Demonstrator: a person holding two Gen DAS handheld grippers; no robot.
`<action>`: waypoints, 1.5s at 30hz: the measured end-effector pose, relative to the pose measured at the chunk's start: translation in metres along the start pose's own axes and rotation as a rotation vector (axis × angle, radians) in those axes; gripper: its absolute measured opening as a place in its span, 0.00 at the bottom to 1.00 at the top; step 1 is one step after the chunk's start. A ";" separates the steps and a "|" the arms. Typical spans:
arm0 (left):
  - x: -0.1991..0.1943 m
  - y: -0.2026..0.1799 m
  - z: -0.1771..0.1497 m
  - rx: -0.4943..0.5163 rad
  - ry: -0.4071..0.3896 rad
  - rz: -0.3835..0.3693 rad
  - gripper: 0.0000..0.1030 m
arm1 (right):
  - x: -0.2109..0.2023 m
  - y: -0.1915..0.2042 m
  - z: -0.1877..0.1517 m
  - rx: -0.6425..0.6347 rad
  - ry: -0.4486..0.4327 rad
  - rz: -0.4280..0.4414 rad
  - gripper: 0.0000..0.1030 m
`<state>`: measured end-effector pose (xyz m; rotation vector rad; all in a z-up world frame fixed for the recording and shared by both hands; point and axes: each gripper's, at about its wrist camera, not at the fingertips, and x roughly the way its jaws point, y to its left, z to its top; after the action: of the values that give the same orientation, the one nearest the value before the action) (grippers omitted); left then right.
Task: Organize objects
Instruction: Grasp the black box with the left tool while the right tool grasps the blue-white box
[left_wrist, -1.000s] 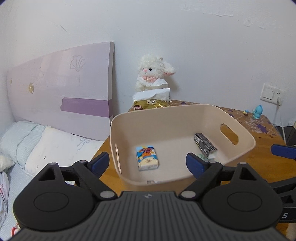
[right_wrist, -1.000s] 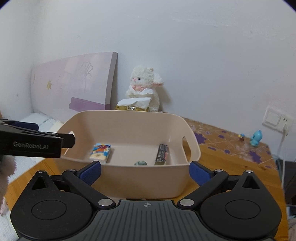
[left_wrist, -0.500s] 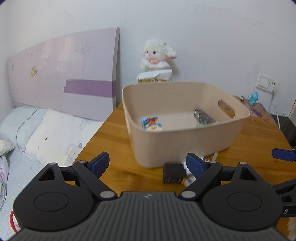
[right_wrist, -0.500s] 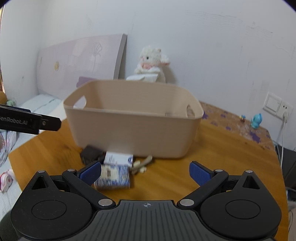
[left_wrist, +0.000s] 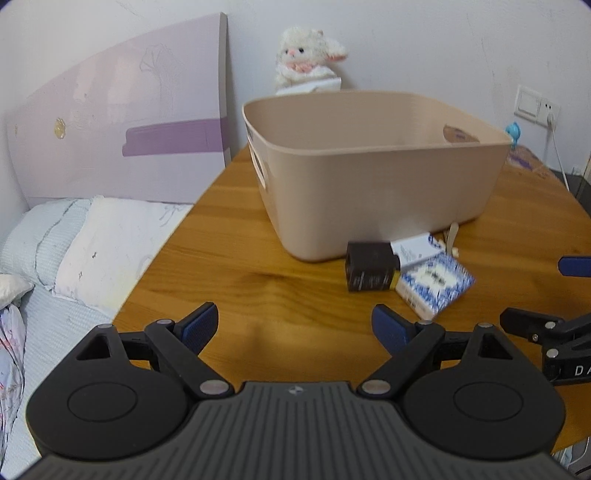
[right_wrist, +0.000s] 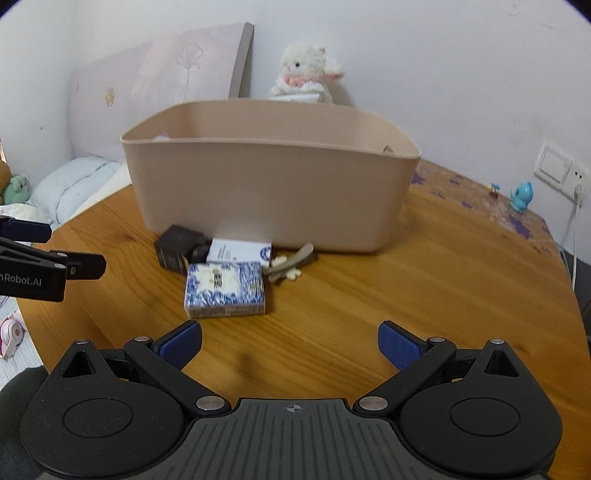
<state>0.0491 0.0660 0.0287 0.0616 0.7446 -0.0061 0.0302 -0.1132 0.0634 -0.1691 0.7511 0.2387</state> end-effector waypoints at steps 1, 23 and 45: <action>0.003 0.000 -0.002 0.001 0.007 -0.002 0.88 | 0.002 0.001 -0.001 0.000 0.009 0.000 1.00; 0.043 0.005 -0.003 -0.005 0.029 0.009 0.88 | 0.060 0.033 0.005 0.033 0.023 0.024 0.97; 0.072 -0.044 0.019 -0.014 0.023 -0.108 0.88 | 0.070 -0.017 -0.005 0.097 -0.032 -0.002 0.96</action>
<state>0.1138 0.0225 -0.0084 0.0084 0.7700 -0.1033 0.0809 -0.1201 0.0126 -0.0737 0.7293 0.2019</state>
